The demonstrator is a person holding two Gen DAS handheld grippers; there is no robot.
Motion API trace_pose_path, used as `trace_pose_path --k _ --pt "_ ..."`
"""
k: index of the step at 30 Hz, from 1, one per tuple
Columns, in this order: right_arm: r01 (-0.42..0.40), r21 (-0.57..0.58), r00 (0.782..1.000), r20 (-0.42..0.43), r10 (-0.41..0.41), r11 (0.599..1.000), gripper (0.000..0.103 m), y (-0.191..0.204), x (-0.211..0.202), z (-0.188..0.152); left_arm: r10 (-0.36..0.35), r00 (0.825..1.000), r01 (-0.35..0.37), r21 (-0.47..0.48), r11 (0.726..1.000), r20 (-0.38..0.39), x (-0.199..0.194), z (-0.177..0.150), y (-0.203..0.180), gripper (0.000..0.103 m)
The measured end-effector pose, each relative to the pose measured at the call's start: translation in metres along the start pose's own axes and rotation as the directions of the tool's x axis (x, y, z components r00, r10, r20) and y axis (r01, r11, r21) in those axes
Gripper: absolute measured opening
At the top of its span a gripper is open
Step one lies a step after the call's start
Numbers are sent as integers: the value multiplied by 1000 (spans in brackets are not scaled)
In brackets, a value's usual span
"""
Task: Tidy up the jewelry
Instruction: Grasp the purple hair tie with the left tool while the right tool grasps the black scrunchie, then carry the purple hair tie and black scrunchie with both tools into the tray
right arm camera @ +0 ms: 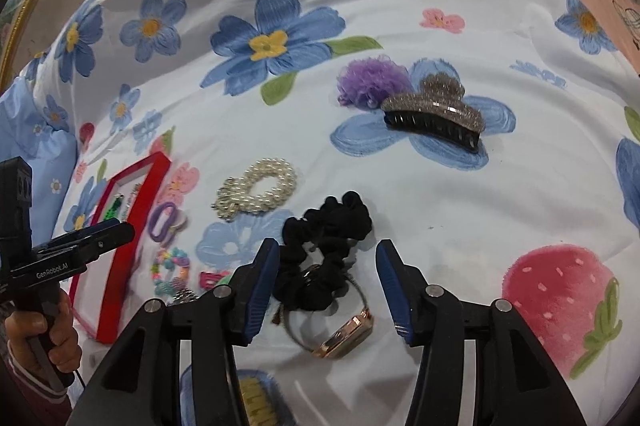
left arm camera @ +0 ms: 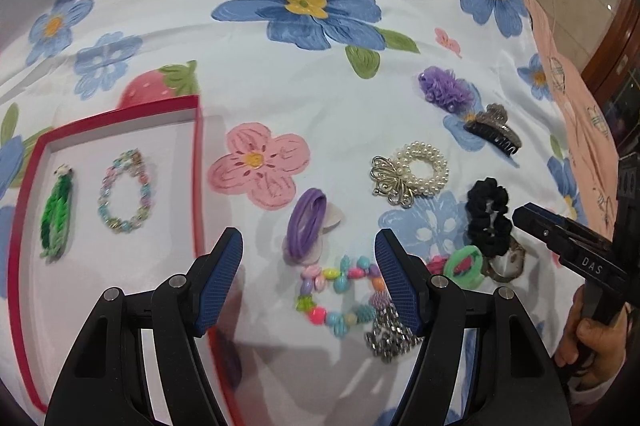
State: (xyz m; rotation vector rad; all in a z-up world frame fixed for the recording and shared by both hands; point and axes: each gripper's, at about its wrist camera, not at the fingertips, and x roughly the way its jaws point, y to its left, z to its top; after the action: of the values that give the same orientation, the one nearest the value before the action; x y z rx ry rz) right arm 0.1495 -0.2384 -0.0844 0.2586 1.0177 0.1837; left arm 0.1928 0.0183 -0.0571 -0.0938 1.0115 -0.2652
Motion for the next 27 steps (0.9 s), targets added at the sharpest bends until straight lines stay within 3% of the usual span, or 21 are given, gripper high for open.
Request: trace_pose_path --k 6,9,10,11,14,19,27 --pt "0 43 999 -42 2 999 52 -12 21 2 -4 999 4 -4 1000 -44 25 5 1 62" --pt "-10 54 998 -56 13 999 44 -15 27 2 -12 998 12 -1 1000 -65 34 5 2 40" --pt "-10 53 998 -60 13 999 40 -15 30 2 -16 997 16 2 1000 -74 37 5 1 23" --pt "-8 54 998 -62 11 999 32 -15 32 2 -20 996 21 4 1000 -85 40 4 1 16" --pt "2 46 998 -56 0 999 13 -14 34 2 -40 996 40 -2 999 -78 37 3 1 10" --pt "-8 -4 1000 -4 8 1000 9 -2 21 6 -70 997 69 -26 997 -40 16 1 3 10" --pt "-89 -41 994 64 92 995 9 30 -7 17 -111 993 115 -92 989 44 -30 -7 20 10"
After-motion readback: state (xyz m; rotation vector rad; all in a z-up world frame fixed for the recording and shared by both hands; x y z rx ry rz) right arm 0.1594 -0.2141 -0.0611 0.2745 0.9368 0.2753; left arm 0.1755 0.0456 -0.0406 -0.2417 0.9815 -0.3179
